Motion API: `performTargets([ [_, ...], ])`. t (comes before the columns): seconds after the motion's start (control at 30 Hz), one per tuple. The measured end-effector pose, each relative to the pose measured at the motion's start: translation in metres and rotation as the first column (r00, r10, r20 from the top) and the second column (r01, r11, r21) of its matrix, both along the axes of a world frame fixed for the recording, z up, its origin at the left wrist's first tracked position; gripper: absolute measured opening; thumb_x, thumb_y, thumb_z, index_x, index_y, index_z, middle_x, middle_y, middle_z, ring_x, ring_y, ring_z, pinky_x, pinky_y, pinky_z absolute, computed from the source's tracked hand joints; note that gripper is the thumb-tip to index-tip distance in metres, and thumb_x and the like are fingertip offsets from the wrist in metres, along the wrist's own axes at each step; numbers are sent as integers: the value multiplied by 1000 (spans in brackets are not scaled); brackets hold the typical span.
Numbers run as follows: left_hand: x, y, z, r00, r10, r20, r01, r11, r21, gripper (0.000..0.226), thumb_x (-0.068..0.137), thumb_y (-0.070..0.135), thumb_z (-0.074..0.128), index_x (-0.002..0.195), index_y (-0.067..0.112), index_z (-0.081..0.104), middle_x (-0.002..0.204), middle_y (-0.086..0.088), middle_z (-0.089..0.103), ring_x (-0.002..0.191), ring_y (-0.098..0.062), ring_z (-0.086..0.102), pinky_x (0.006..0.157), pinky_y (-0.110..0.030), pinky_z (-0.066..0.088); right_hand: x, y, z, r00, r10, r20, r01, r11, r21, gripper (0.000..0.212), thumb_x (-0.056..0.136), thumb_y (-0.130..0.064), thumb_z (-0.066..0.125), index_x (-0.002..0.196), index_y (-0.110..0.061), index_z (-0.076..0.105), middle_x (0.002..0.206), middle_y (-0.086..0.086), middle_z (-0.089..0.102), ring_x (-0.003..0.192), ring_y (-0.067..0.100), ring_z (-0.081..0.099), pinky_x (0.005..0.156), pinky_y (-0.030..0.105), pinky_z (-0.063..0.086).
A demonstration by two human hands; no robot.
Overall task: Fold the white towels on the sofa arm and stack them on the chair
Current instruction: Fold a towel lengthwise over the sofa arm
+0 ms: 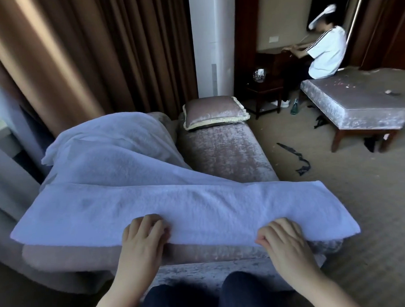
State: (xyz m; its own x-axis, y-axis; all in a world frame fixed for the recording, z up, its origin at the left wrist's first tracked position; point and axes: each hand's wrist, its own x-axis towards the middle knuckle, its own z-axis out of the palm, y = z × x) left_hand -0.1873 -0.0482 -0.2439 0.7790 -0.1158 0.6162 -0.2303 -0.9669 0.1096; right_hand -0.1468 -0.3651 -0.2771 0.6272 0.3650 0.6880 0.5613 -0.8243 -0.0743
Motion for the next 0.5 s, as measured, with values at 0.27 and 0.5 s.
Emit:
performTargets([
  [0.27,14,-66,32,982,-191,-9,191,980,50,27,92,23,44,103,13,67,117,-1,62,103,-23,56,91,-38,40,7,-65,14,996,-63,-59,77,957,280,27,98,-39,40,105,-20,58,100,-6,63,95,14,53,84,26,38],
  [0.5,77,-121,20,972,-71,-222,104,985,139,45,88,17,36,121,8,66,128,-10,64,116,-31,62,104,-47,44,16,-120,11,832,-405,-378,540,747,387,17,89,-26,68,94,-10,64,83,-6,54,78,27,53,66,33,40],
])
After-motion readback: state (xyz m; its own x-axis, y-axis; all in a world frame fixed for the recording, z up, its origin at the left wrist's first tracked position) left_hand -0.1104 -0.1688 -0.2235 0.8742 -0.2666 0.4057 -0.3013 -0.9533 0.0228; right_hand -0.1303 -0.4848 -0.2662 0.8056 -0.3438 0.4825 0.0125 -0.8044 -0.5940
